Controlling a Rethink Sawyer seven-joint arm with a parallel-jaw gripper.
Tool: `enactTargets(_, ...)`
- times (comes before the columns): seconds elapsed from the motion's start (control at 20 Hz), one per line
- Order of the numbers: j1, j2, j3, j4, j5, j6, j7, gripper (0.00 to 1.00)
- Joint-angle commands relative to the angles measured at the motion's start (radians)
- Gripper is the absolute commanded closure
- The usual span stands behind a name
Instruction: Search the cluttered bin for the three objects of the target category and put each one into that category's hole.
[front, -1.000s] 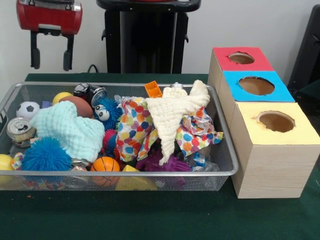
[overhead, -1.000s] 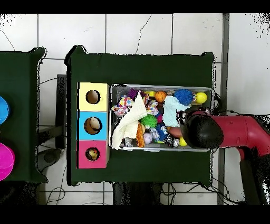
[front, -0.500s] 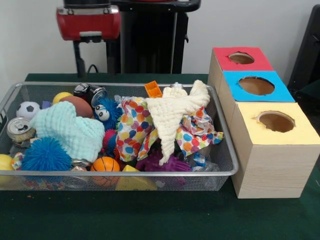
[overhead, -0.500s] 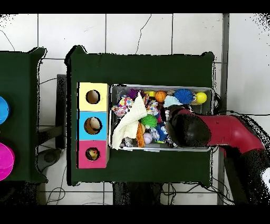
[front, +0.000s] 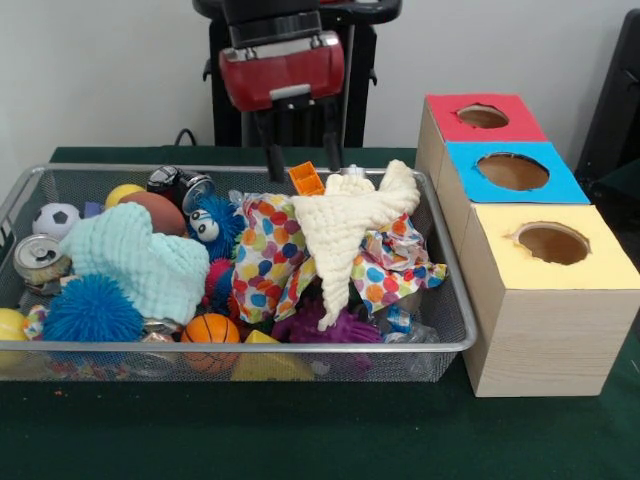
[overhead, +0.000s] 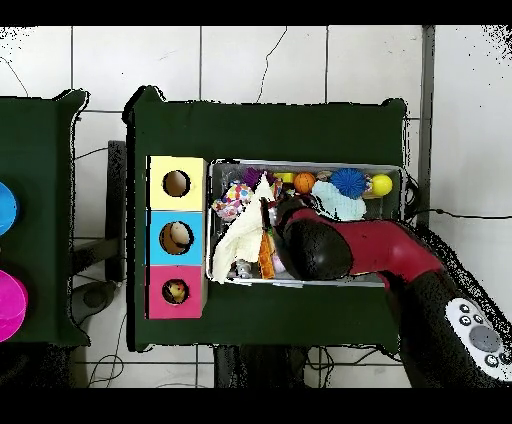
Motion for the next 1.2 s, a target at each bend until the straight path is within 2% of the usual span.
enactTargets(0.05, 0.019, 0.134, -0.02, 0.083, -0.017, -0.159, 0.152, 0.0)
enactTargets(0.3, 0.046, 0.194, -0.065, 0.085, -0.044, -0.291, 0.17, 0.0)
enactTargets(0.45, 0.075, 0.243, -0.11, 0.054, -0.076, -0.372, 0.152, 0.0)
enactTargets(0.6, 0.134, 0.274, -0.215, 0.03, -0.11, -0.467, 0.143, 0.0)
enactTargets(0.8, 0.242, 0.268, -0.383, -0.016, -0.119, -0.49, 0.112, 0.0)
enactTargets(0.85, 0.257, 0.271, -0.406, -0.025, -0.121, -0.49, 0.101, 0.0)
enactTargets(1.1, 0.408, 0.296, -0.619, -0.097, -0.131, -0.481, 0.062, 0.0)
enactTargets(1.2, 0.429, 0.297, -0.654, -0.105, -0.133, -0.455, 0.058, 0.0)
